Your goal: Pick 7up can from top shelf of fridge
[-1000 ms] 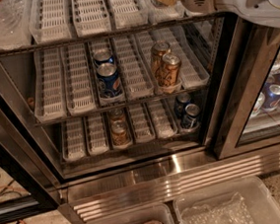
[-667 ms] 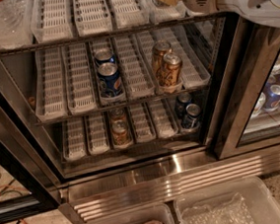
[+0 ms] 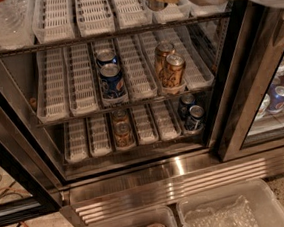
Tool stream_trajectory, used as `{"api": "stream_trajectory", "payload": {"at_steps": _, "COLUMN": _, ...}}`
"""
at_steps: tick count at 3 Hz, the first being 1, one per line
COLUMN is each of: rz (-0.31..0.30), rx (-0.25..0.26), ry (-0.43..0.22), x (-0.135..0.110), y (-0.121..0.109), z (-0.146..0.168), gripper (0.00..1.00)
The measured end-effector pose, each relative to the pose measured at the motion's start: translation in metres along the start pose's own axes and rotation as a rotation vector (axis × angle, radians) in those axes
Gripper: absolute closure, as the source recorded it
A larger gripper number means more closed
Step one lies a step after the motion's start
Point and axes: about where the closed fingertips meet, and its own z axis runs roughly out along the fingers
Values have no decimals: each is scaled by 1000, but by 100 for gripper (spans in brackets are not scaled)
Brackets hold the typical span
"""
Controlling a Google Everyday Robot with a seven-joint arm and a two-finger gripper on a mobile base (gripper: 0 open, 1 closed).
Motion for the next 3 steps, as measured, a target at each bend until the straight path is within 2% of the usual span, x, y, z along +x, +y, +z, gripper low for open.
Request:
{"api": "stream_trajectory", "payload": {"at_steps": 1, "rz": -80, "rx": -106, "ry": 64, "x": -14, "y": 33, "z": -15, "gripper": 100}}
{"api": "stream_trajectory", "payload": {"at_steps": 2, "rz": -89, "rx": -224, "ry": 131, "x": -7, "y": 65, "z": -21, "gripper": 100}}
{"api": "stream_trajectory", "payload": {"at_steps": 3, "rz": -43, "rx": -328, "ry": 197, "x": 19, "y": 96, "z": -26, "gripper": 100}}
